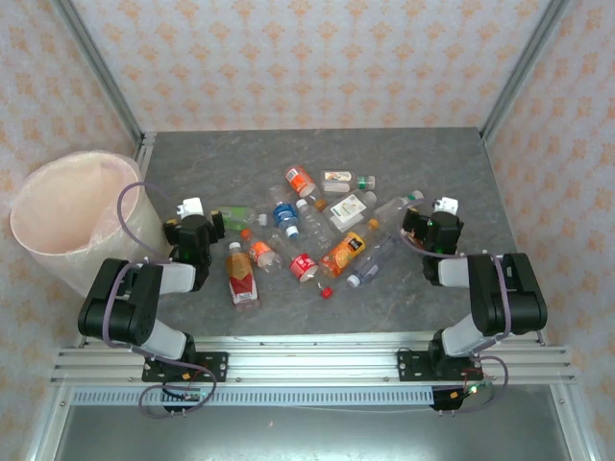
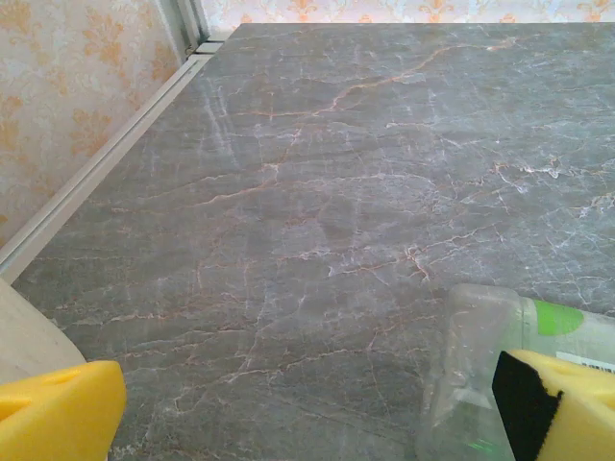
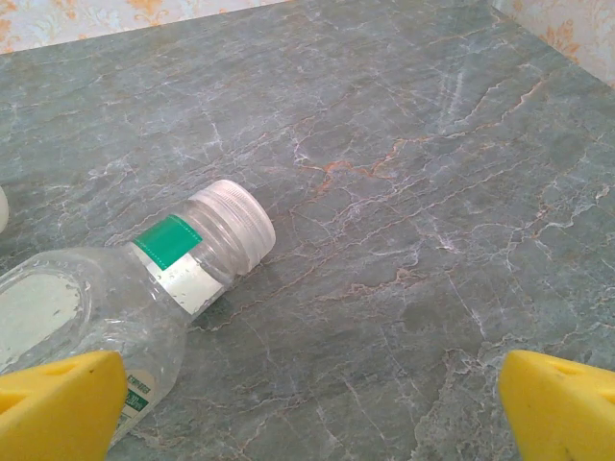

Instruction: Put the plastic bottles in the bin

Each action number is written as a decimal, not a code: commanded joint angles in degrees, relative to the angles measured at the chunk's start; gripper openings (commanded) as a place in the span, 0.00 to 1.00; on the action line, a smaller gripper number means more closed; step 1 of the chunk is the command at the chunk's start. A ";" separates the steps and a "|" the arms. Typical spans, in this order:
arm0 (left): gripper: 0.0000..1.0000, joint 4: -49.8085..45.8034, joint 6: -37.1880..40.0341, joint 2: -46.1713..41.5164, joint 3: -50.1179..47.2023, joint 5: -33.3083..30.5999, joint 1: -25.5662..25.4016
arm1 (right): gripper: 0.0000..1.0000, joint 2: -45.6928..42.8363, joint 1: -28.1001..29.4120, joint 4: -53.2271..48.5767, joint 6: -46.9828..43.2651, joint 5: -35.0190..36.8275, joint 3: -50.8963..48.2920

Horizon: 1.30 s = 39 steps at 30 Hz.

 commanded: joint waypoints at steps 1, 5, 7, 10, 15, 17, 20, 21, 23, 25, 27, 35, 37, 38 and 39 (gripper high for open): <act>1.00 1.39 -0.76 0.21 1.14 -1.99 -0.24 | 0.99 -0.39 -0.31 0.20 -0.03 -0.22 0.92; 1.00 1.47 -0.74 0.14 1.20 -1.92 -0.24 | 0.99 -0.36 -0.26 0.18 0.00 -0.22 0.88; 1.00 1.43 -0.76 0.13 1.12 -1.79 -0.25 | 0.99 -0.40 -0.27 0.23 0.04 -0.21 0.94; 1.00 1.51 -0.77 0.13 1.12 -1.79 -0.25 | 0.99 -0.32 -0.31 0.18 0.04 -0.25 0.92; 1.00 1.51 -0.73 0.13 1.12 -1.79 -0.25 | 0.99 -0.32 -0.26 0.11 0.09 -0.30 0.93; 1.00 1.51 -0.76 0.13 1.12 -1.83 -0.25 | 0.99 -0.35 -0.31 0.12 0.13 -0.26 0.95; 1.00 1.51 -0.65 0.13 1.12 -1.84 -0.24 | 0.99 -0.39 -0.37 0.17 0.13 -0.43 0.97; 1.00 1.51 -0.58 0.13 1.18 -1.93 -0.32 | 0.99 -0.26 -0.40 0.11 0.10 -0.46 1.03; 1.00 1.51 -0.45 0.13 1.13 -2.08 -0.43 | 0.99 -0.39 -0.34 0.17 0.13 -0.38 0.93; 1.00 1.51 -0.48 0.14 1.12 -2.05 -0.43 | 0.99 -0.39 -0.40 0.17 0.08 -0.37 0.92; 1.00 1.59 -0.47 0.14 1.12 -2.06 -0.49 | 0.99 -0.41 -0.39 0.18 0.13 -0.38 0.88; 1.00 -14.79 0.89 -5.50 7.58 1.60 -0.55 | 0.99 -4.60 -0.33 -5.01 0.27 0.10 2.00; 1.00 -21.20 0.28 -7.32 10.40 1.30 -1.06 | 0.99 -8.26 -0.39 -9.30 1.11 2.46 3.07; 1.00 -24.12 -0.30 -8.00 11.68 0.79 -1.61 | 0.99 -10.31 -0.34 -11.77 1.88 4.06 3.69; 1.00 -26.43 -0.99 -8.53 12.73 0.37 -2.31 | 0.99 -12.33 -0.36 -14.59 2.86 5.57 4.31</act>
